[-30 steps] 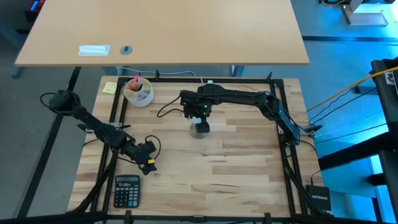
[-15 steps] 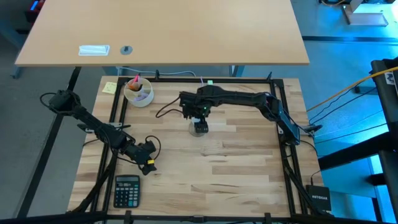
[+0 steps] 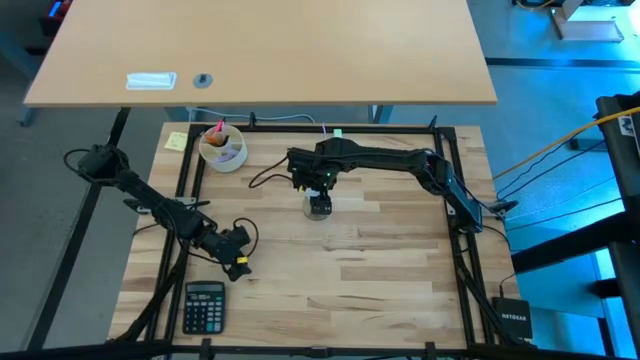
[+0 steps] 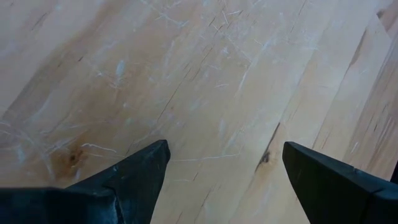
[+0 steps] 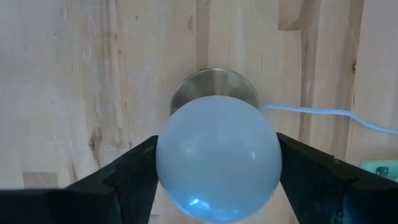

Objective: Screw lightbulb
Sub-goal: Insert the lightbulb into the lamp

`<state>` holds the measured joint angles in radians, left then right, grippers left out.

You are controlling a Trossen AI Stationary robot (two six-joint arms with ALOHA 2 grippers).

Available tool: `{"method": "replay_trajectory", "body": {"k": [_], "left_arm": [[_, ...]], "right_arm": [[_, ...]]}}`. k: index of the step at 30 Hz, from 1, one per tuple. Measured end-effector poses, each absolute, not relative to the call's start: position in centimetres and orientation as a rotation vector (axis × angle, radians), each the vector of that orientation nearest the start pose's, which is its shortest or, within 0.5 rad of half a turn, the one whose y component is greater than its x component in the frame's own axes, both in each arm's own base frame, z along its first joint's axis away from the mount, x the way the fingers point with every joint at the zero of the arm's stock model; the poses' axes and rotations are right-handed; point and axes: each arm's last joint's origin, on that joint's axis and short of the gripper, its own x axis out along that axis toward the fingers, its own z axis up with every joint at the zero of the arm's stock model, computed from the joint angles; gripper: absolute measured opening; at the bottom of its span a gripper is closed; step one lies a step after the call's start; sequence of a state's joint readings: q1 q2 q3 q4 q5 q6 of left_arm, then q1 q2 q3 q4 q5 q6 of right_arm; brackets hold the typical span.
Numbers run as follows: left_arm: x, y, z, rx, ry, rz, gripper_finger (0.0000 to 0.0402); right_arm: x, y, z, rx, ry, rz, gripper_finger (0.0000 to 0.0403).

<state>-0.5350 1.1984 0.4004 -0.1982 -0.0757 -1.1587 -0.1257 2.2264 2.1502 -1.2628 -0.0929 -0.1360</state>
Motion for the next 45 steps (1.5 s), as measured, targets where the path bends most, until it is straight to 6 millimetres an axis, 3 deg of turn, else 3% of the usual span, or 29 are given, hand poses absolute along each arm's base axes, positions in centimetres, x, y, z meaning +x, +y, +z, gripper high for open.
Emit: {"method": "replay_trajectory", "body": {"k": [11, 34, 45], "left_arm": [[16.49, -9.52, 13.47, -0.736, 1.056, 0.170, 0.0310], [16.47, -9.52, 13.46, -0.686, 1.059, 0.140, 0.0310], [16.46, -9.51, 13.43, -0.642, 1.061, 0.115, 0.0310]], "right_arm": [[44.89, -5.42, 25.81, 0.171, 1.339, -0.076, 0.0289], [44.85, -5.50, 25.75, 0.751, 1.263, -0.566, 0.0289], [45.19, -5.49, 25.78, 0.962, 1.175, -0.713, 0.0289]]}}
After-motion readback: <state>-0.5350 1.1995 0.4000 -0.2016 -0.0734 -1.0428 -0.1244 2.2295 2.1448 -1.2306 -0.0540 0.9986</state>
